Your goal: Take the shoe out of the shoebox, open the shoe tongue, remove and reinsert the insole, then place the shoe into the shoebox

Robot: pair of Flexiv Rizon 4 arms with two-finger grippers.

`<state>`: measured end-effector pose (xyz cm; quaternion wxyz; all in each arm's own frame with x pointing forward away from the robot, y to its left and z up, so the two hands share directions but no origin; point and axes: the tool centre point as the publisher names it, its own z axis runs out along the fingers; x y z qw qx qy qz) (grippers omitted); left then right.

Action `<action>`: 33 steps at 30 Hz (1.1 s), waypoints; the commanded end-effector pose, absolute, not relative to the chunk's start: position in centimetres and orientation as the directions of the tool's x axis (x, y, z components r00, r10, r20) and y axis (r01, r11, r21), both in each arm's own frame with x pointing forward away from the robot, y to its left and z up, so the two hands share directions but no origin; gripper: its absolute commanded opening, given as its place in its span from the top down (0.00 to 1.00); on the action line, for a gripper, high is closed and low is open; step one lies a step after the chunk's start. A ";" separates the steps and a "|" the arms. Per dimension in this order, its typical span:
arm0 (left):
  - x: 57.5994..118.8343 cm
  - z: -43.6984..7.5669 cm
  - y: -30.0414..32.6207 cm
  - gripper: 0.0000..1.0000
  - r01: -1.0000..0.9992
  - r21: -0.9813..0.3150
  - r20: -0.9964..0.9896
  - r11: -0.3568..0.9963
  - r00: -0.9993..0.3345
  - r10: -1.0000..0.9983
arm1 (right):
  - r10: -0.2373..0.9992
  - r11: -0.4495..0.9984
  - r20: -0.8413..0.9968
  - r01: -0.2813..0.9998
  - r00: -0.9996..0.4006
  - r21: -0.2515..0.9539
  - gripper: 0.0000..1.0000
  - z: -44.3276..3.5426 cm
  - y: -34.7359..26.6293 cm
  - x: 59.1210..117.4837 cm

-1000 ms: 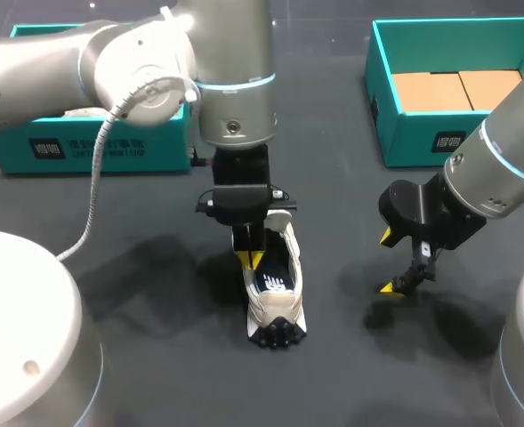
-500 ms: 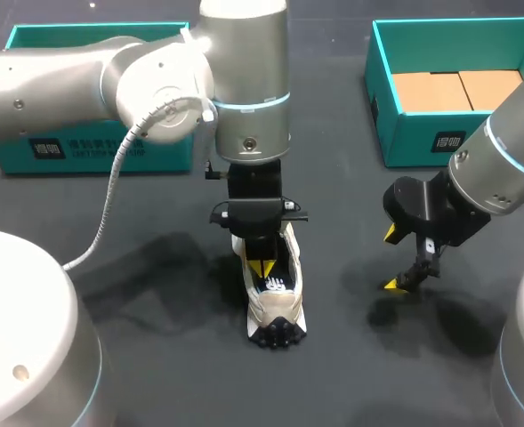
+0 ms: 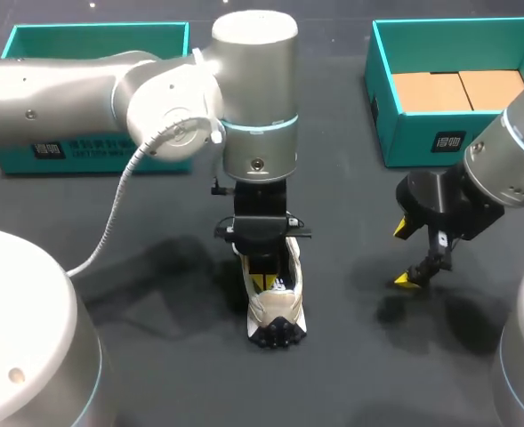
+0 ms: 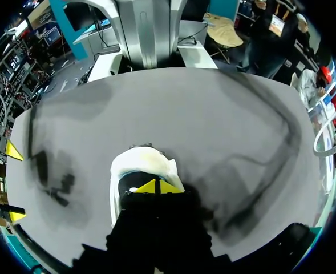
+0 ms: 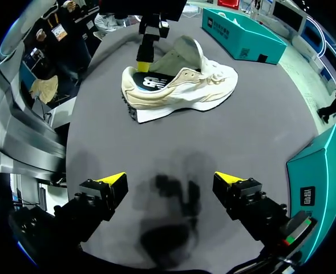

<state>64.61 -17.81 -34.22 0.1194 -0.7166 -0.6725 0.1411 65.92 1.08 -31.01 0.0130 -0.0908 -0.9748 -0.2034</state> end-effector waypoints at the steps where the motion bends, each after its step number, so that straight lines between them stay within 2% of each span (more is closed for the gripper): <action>1: 64.7 -35.2 -18.6 1.00 0.928 -0.366 -0.021 -0.063 0.059 0.998 | 0.172 0.901 0.059 0.181 -0.983 0.395 0.00 -31.0 1.0 65.7; 12: 64.6 -37.1 -19.1 1.00 0.932 -0.360 0.020 -0.047 0.058 0.998 | 0.172 0.901 0.059 0.181 -0.983 0.395 0.00 -31.0 1.0 65.7; 21: 64.3 -35.8 -19.4 1.00 0.931 -0.360 -0.027 -0.064 0.058 0.998 | 0.172 0.901 0.059 0.181 -0.983 0.395 0.00 -31.0 1.0 65.7; 33: 63.3 -39.7 -21.3 1.00 0.943 -0.331 0.005 -0.027 0.030 1.000 | 0.172 0.901 0.059 0.181 -0.983 0.395 0.00 -31.0 1.0 65.7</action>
